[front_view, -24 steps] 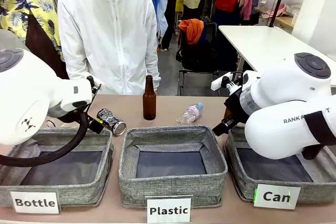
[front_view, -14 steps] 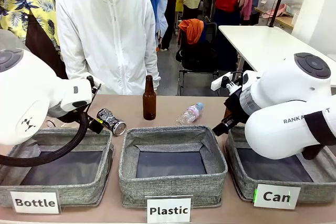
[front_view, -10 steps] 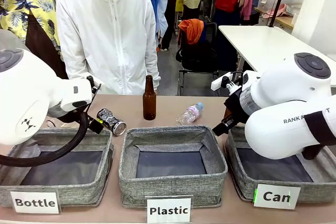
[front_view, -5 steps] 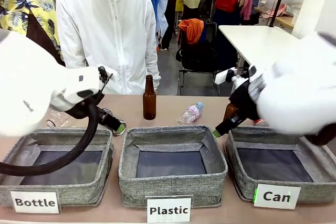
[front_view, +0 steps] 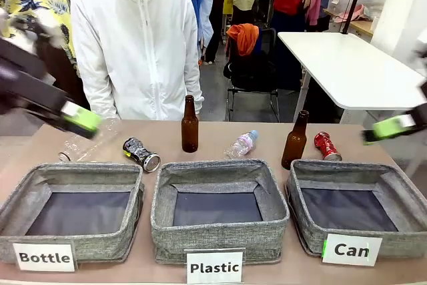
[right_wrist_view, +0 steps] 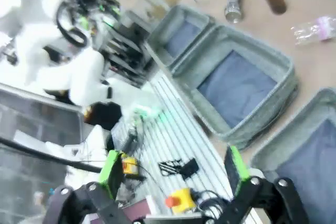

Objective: Sort the can waste into the basket.
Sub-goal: Pick up the can waste from the table and place it in the right Fabric basket.

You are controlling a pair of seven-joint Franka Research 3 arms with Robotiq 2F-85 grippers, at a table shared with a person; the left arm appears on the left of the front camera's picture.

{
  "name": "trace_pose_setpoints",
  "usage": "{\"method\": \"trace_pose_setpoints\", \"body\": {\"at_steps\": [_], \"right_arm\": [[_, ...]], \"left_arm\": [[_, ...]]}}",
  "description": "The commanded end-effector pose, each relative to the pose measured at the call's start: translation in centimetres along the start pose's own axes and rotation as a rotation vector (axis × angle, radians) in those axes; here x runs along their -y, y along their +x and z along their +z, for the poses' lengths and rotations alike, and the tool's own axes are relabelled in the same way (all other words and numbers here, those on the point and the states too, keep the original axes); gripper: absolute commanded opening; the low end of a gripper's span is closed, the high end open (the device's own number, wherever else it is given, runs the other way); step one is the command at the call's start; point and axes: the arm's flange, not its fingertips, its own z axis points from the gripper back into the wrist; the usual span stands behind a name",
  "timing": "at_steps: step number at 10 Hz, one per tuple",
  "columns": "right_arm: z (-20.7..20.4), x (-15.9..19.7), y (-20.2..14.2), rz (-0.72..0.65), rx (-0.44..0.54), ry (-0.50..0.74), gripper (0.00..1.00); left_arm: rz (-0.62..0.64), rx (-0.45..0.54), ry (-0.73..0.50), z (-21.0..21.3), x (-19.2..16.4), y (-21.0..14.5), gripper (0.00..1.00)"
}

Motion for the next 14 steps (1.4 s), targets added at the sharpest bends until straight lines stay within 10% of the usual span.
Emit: {"method": "trace_pose_setpoints", "body": {"at_steps": [1,5,9,10,11,14], "right_arm": [[5.3,6.1,-3.2,-0.129,0.19,0.094,1.0],[10.9,11.7,-11.1,-0.323,0.551,0.122,1.0],[10.9,12.6,-11.3,-0.376,0.587,0.074,1.0],[11.6,13.6,-12.9,-0.402,0.6,0.118,1.0],[11.6,13.6,-12.9,-0.402,0.6,0.118,1.0],[11.6,13.6,-12.9,-0.402,0.6,0.118,1.0]], "left_arm": [[0.042,0.138,-0.079,4.9,-5.4,-5.5,1.0],[0.307,0.479,-0.074,11.3,-11.9,-12.2,1.0],[0.449,0.68,-0.049,9.5,-12.3,-13.4,1.0],[0.531,0.757,0.178,9.0,-11.9,-12.7,1.0],[0.468,0.642,-0.083,14.7,-17.4,-12.0,1.0],[0.468,0.642,-0.083,14.7,-17.4,-12.0,1.0]]}}
